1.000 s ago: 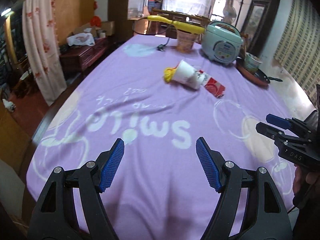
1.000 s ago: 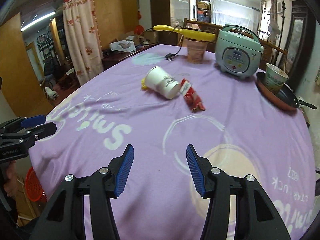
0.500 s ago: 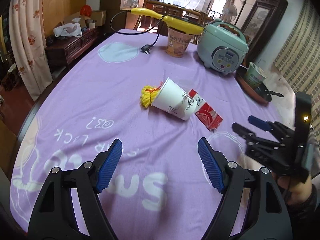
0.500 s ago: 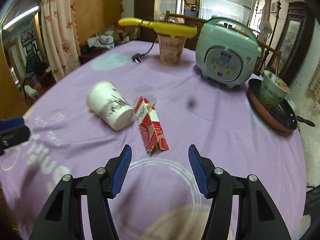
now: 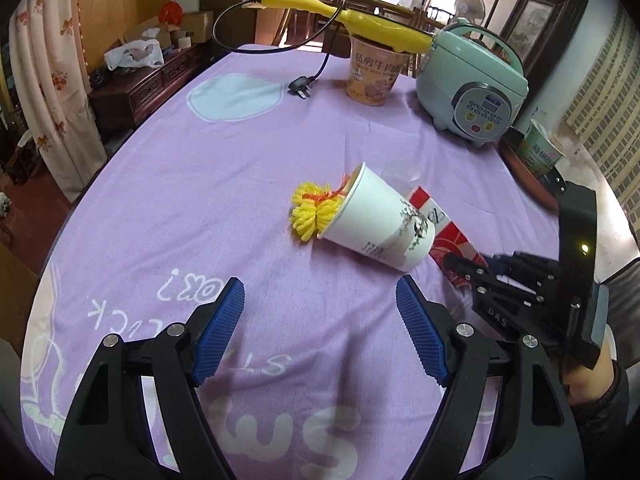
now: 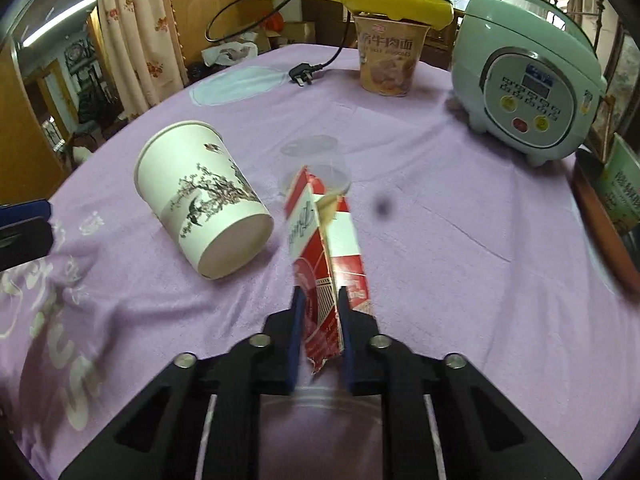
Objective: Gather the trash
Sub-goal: 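Grasp the Budweiser carton with the right tool while the left tool grasps the white paper cup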
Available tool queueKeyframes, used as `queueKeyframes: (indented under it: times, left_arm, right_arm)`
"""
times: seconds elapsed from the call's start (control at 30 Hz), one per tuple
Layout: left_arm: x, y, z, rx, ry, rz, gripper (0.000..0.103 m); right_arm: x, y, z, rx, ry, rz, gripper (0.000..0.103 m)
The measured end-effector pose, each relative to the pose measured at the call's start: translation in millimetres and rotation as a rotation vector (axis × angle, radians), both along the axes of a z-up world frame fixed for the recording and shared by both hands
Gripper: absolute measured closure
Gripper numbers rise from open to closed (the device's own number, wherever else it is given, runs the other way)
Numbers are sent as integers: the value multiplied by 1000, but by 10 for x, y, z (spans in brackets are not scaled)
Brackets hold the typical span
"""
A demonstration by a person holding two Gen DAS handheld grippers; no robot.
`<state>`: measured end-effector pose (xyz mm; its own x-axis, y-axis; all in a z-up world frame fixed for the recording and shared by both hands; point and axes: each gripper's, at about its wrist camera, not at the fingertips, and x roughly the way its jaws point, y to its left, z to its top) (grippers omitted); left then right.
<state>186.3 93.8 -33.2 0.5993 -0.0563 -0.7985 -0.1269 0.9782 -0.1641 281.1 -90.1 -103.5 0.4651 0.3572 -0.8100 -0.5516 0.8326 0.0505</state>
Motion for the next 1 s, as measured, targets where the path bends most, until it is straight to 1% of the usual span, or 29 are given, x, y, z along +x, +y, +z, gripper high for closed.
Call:
queueKeyframes:
  times: [0.1, 0.2, 0.27, 0.4, 0.5, 0.57, 0.6, 0.63, 0.67, 0.7, 0.77, 0.8, 0.83, 0.93, 1.0]
  left_arm:
    - [115, 42, 46, 1, -32, 23, 27]
    - [261, 45, 80, 19, -53, 14, 27]
    - [387, 30, 85, 31, -57, -5, 27]
    - [581, -47, 28, 49, -41, -52, 27]
    - [712, -120, -71, 85, -12, -69, 27]
    - [761, -146, -120, 80, 3, -82, 29]
    - [773, -157, -136, 76, 6, -84, 31]
    - [791, -169, -143, 65, 6, -92, 42]
    - [799, -184, -148, 54, 7, -102, 49]
    - [798, -201, -141, 31, 8, -119, 65]
    - [776, -229, -100, 22, -6, -126, 79]
    - [750, -241, -68, 18, -13, -133, 89]
    - [721, -246, -45, 5, -16, -139, 92]
    - [619, -245, 61, -35, -36, -145, 97]
    - [536, -226, 126, -75, -46, -152, 99]
  right_arm:
    - [-31, -68, 20, 28, -2, -16, 101]
    - [-107, -261, 90, 103, 16, -43, 101]
    - [-149, -351, 117, 124, 14, -50, 101]
    - [-230, -495, 106, 162, 16, -66, 101]
    - [-230, -545, 45, 172, 33, -78, 101]
    - [-217, -549, 34, 171, 34, -78, 101]
    - [-215, -552, 35, 173, 35, -76, 101]
    - [-218, -555, 35, 176, 36, -74, 101]
    - [-224, -560, 34, 178, 36, -73, 101]
    - [-230, -559, 37, 179, 36, -72, 101]
    - [-249, -567, 45, 182, 36, -69, 101]
    - [-258, -565, 55, 179, 33, -69, 101]
    - [-264, -566, 65, 180, 31, -68, 101]
    - [-284, -573, 96, 184, 28, -69, 101]
    - [-322, -577, 124, 186, 28, -67, 101]
